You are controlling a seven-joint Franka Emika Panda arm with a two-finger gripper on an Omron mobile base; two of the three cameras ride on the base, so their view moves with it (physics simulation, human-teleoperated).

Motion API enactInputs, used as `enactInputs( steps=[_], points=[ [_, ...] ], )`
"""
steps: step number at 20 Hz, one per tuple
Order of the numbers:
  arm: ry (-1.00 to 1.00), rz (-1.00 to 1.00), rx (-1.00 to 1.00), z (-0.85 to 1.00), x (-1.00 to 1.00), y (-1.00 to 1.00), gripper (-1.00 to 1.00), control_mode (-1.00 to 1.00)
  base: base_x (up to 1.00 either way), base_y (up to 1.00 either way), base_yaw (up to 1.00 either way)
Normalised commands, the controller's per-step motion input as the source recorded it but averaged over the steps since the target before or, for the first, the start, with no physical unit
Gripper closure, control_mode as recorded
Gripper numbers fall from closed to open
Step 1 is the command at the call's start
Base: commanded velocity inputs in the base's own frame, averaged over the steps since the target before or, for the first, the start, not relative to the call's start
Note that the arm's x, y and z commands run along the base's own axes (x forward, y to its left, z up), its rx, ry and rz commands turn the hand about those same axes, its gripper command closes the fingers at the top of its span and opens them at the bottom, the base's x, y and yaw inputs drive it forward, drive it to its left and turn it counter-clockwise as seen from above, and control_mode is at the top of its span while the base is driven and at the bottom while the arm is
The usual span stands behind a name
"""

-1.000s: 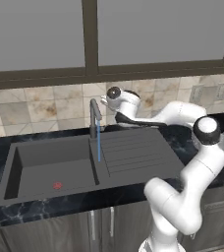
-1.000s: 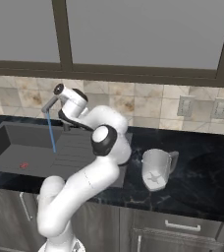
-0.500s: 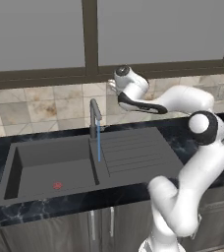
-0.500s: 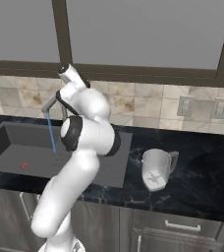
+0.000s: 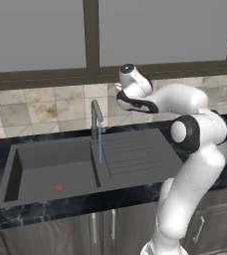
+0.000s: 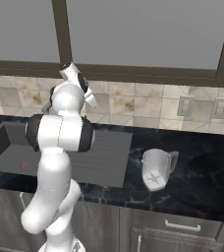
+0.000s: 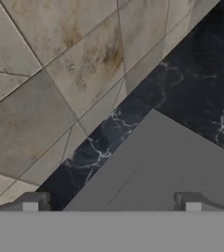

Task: Turn on the sink faucet and place the jug under the water for a few seconds to fill it up.

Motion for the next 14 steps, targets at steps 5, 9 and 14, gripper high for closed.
enactInputs(
  steps=[5,9,14],
  points=[
    [-0.05,0.03,0.0,0.7,-0.78,-0.67,-1.0,-1.0,0.0,0.0,0.0],
    [-0.04,0.09,0.0,0.58,-0.75,-0.79,-1.0,-1.0,0.0,0.0,0.0],
    [-0.03,0.06,0.0,0.61,-0.8,-0.79,-1.0,-1.0,0.0,0.0,0.0]
  ],
)
